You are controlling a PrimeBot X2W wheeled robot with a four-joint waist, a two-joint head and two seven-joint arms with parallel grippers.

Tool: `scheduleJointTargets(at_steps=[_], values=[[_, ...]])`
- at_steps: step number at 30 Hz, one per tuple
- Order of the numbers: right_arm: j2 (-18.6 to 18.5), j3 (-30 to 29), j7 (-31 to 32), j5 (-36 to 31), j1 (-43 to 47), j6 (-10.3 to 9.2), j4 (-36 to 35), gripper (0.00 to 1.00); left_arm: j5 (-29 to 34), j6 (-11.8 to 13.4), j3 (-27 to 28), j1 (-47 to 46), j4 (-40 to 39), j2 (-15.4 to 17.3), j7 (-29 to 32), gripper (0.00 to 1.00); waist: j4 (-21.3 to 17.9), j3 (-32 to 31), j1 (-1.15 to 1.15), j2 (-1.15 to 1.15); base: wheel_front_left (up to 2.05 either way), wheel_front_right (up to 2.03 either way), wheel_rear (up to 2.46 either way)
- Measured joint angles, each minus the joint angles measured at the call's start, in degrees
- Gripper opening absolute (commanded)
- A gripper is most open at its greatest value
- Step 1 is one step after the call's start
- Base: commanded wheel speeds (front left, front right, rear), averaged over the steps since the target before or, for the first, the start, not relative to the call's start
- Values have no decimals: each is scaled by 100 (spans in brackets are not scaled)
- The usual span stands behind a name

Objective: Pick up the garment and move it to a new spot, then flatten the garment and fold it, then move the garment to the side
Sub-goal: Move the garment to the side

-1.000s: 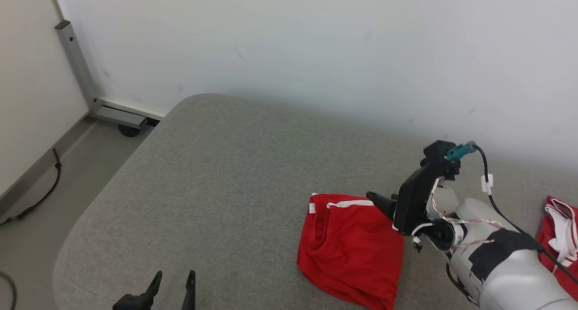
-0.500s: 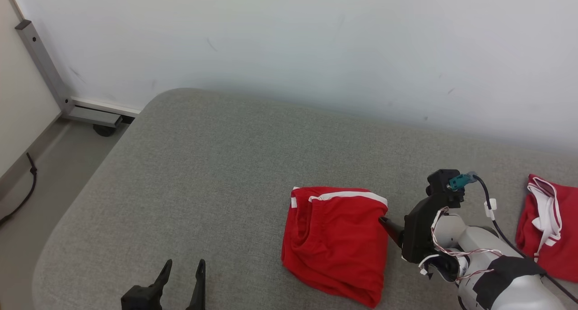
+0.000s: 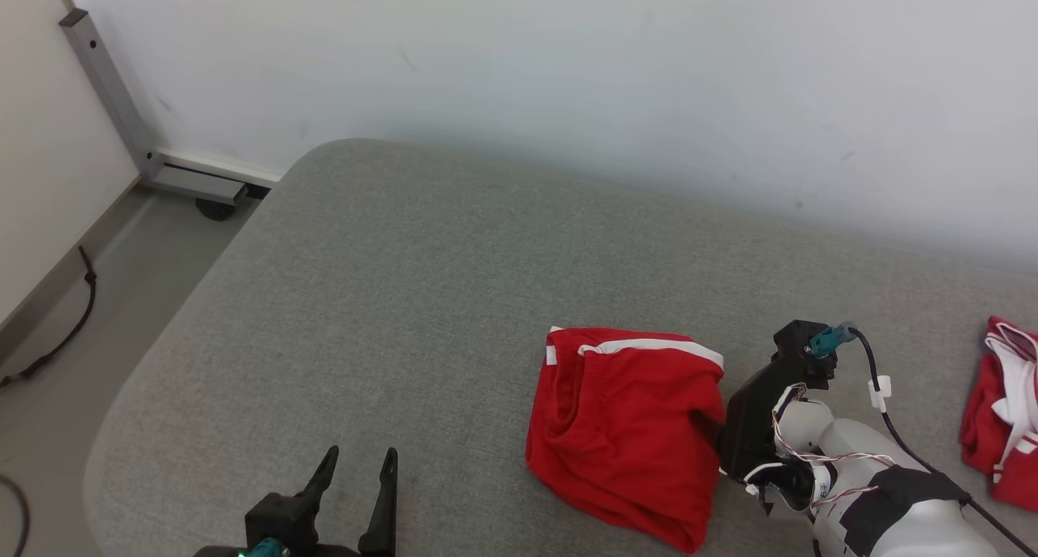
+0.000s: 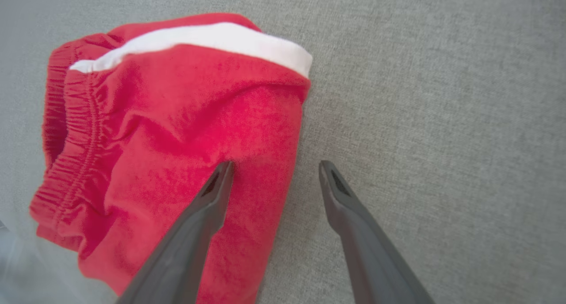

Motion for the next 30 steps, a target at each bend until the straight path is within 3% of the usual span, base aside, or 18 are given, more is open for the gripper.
scheduleJointTargets(at_steps=[3,13,14,15,30], values=[[69,-43,201,99,-50,-107,193,100,0,-42,-44,-81,38,-34,0,100,81,47,0,0,0,0,0],[144,-15,817,205,-252,-162,553,100,-1,-71,-78,-207,180,-63,0,100,304,83,0,0,0,0,0],[144,-10,866,210,-254,-154,566,67,-1,-89,-82,-207,194,-69,0,100,320,78,0,0,0,0,0],[149,-3,904,212,-257,-151,568,0,-2,-90,-75,-205,202,-69,0,100,334,70,0,0,0,0,0],[225,-26,1046,308,-614,-44,734,0,-44,-82,11,-178,275,-49,-1,100,177,0,0,0,0,0,0]])
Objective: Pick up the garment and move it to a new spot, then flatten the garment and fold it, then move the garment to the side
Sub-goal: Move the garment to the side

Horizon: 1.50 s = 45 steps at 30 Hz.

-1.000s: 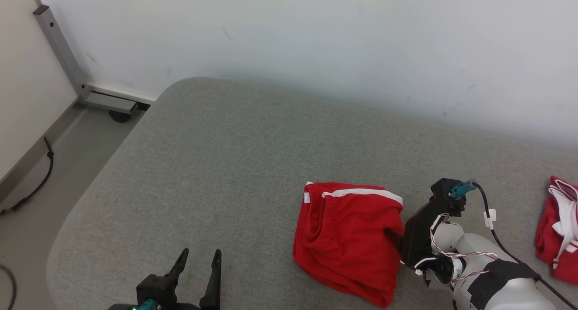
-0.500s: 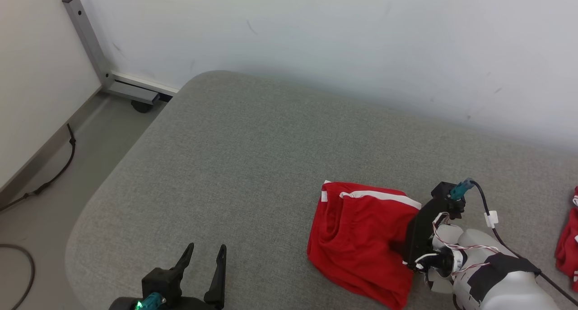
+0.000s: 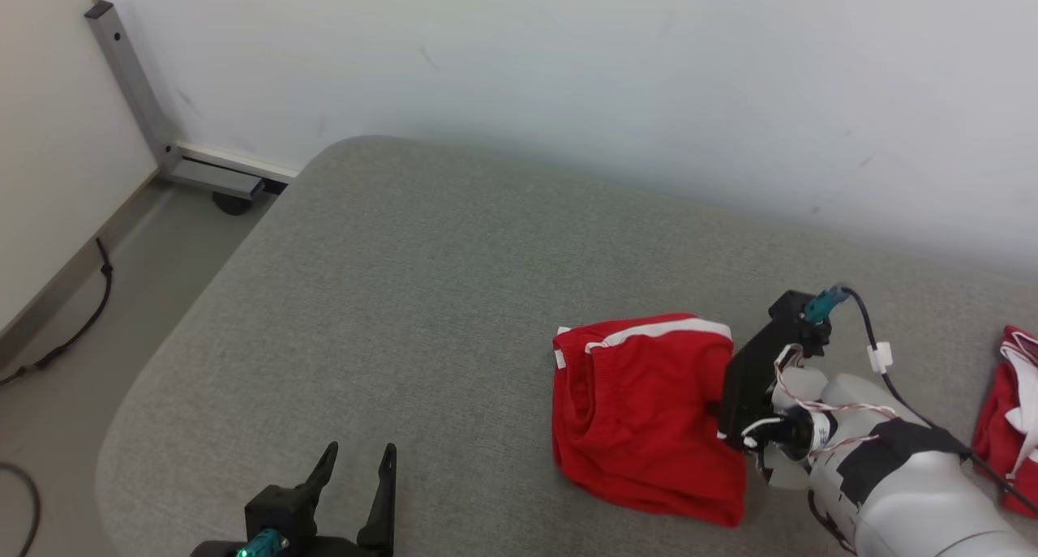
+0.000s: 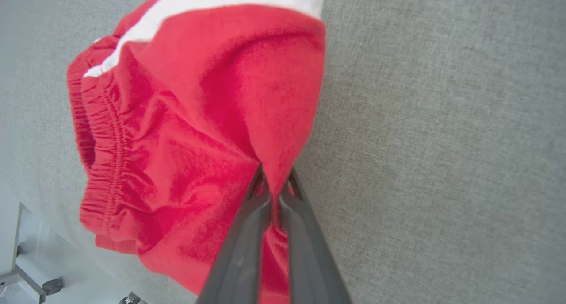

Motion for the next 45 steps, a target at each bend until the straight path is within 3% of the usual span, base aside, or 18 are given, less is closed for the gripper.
scheduleJointTargets(at_steps=[45], values=[[-1270,-198,-41,-167,-1867,-65,682,0,48,-69,-97,-73,-146,80,-42,100,-1034,818,1,0,0,0,0]])
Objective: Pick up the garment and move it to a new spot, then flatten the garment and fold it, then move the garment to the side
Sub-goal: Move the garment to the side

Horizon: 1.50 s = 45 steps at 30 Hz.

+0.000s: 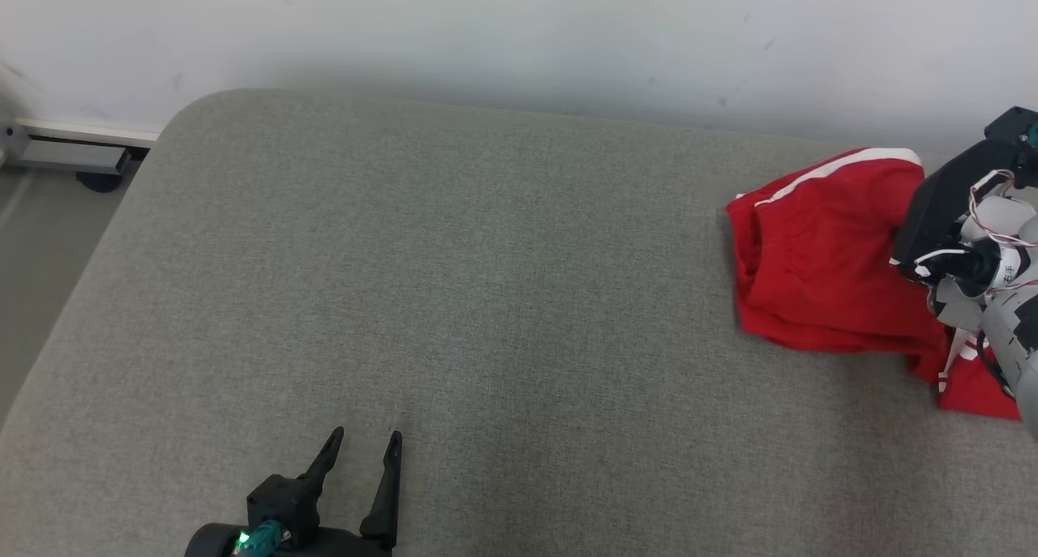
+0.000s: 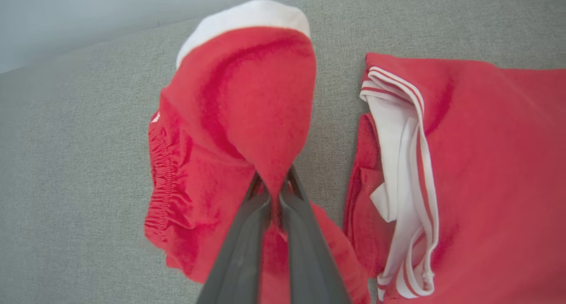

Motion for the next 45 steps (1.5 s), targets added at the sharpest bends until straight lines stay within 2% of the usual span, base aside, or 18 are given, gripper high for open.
scheduleJointTargets(at_steps=[27,45], values=[[-379,113,38,-202,-670,108,102,0,5,-62,-21,-211,-18,74,0,100,-542,296,0,0,0,0,0],[-580,245,-10,-380,-795,164,193,0,20,-94,-88,-220,20,76,0,100,-684,310,-1,-1,0,0,0]])
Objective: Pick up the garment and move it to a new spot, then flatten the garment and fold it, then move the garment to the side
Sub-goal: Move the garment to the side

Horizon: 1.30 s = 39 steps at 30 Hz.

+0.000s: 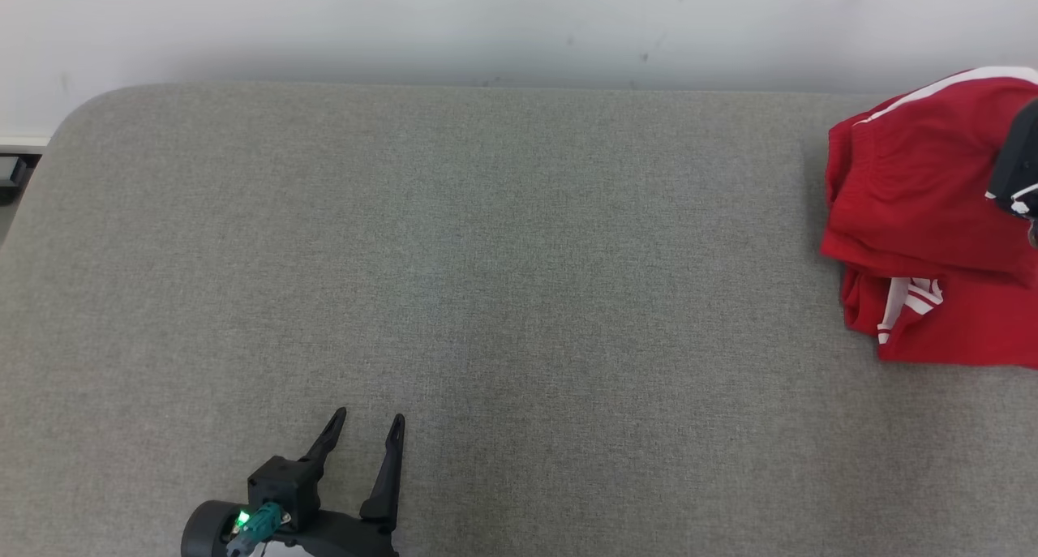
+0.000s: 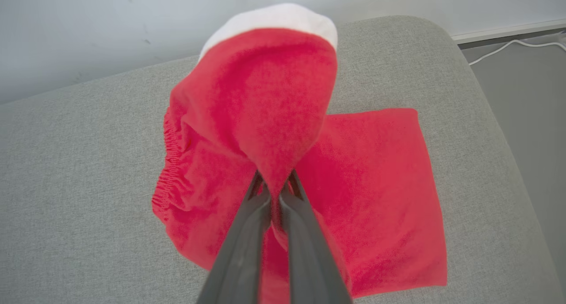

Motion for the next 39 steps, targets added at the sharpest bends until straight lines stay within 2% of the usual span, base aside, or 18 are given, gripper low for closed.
scheduleJointTargets(at_steps=[19,20,21,22,27,32,35,39], values=[[-234,422,-152,-466,44,-104,33,0,0,-5,-31,-64,-19,29,0,100,-1,190,0,0,0,0,0],[-276,448,-152,-499,48,-109,37,20,0,-5,-29,-93,-22,27,0,100,7,199,0,0,0,0,0],[-308,469,-153,-527,55,-115,40,78,0,-5,-31,-104,-24,26,0,100,14,208,1,0,0,0,0],[-336,489,-156,-536,63,-118,40,100,0,-5,-31,-104,-26,24,0,100,23,218,0,0,0,0,0],[-303,539,-151,-573,85,-263,44,100,-1,-4,-10,-104,-10,27,0,100,49,245,0,0,0,0,0],[-272,566,-190,-590,139,-285,49,100,-20,-2,36,-104,97,25,0,100,34,138,0,0,0,0,0],[-272,513,-393,-573,166,-179,27,100,-26,-2,45,-104,185,18,0,100,20,27,0,0,0,0,0],[-264,279,-910,-366,367,103,-156,100,-57,0,74,-101,269,0,0,100,6,-172,0,0,0,0,0]])
